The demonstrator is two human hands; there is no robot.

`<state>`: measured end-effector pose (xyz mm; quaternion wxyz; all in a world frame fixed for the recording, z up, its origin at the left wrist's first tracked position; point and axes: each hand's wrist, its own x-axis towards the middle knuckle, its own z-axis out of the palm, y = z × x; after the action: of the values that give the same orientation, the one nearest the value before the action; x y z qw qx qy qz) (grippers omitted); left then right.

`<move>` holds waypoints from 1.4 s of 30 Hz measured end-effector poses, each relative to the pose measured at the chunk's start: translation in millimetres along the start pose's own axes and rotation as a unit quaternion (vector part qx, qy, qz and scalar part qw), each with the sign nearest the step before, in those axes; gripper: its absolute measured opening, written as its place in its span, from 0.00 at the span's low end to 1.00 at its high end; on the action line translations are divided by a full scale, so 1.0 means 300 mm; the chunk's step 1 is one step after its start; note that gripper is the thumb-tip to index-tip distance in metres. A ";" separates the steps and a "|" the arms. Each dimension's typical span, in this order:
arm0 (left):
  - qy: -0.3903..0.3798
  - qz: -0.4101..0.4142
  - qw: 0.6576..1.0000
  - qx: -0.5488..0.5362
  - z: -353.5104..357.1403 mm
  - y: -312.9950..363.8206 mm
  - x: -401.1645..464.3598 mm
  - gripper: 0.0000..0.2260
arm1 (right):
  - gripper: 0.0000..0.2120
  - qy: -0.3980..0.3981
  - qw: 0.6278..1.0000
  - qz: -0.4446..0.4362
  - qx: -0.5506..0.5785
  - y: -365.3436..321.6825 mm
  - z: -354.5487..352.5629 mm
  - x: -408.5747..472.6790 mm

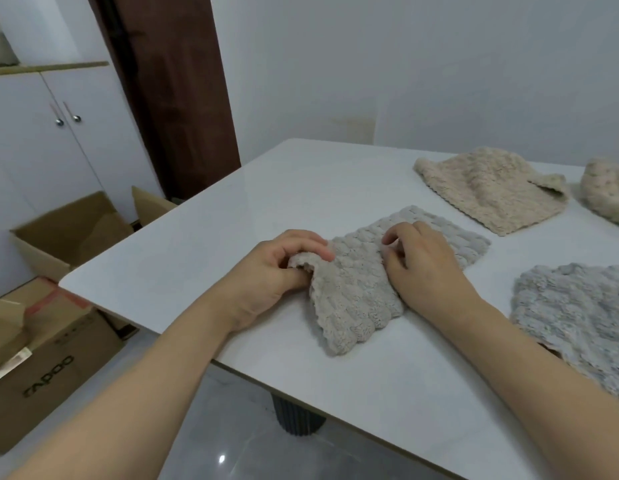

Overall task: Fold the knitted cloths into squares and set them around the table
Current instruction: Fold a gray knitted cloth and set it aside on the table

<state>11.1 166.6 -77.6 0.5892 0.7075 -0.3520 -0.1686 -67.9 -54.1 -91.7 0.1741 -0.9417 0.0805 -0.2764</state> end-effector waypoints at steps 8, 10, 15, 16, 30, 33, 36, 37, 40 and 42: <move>0.162 -0.023 0.986 0.014 0.039 -0.010 0.026 0.13 | 0.05 -0.136 0.957 -0.044 0.254 -0.089 -0.066 -0.063; 0.181 -0.034 0.982 0.050 0.053 -0.002 0.042 0.13 | 0.12 -0.152 0.941 -0.031 0.301 -0.087 -0.068 -0.061; 0.145 -0.067 0.986 0.045 0.074 0.020 0.084 0.09 | 0.21 -0.138 0.934 0.040 0.328 -0.090 -0.048 -0.044; 0.139 -0.072 0.988 0.009 0.071 0.019 0.087 0.14 | 0.17 -0.120 0.932 0.054 0.336 -0.090 -0.039 -0.035; 0.202 -0.003 0.963 -0.177 0.041 0.005 0.080 0.04 | 0.10 -0.007 0.914 0.126 0.386 -0.066 -0.003 0.013; 0.215 0.019 0.973 -0.079 0.074 0.023 0.116 0.09 | 0.14 0.011 0.918 0.114 0.379 -0.054 -0.021 0.010; 0.221 0.044 0.974 -0.023 0.107 0.056 0.188 0.10 | 0.18 -0.036 0.913 0.136 0.382 -0.032 -0.037 0.013; 0.221 0.041 0.974 -0.020 0.115 0.062 0.214 0.10 | 0.19 -0.037 0.921 0.133 0.365 -0.023 -0.035 0.017; 0.193 -0.006 0.980 -0.056 0.127 0.040 0.268 0.13 | 0.21 0.037 0.972 0.100 0.210 0.000 -0.032 0.035; 0.171 -0.055 0.982 -0.051 0.133 0.017 0.283 0.15 | 0.22 0.083 0.985 0.100 0.115 0.011 -0.039 0.045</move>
<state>42.6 78.5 -67.6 0.6658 0.7133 -0.1974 -0.0946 -63.3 -63.8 -77.0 0.3006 -0.8765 0.1565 -0.3419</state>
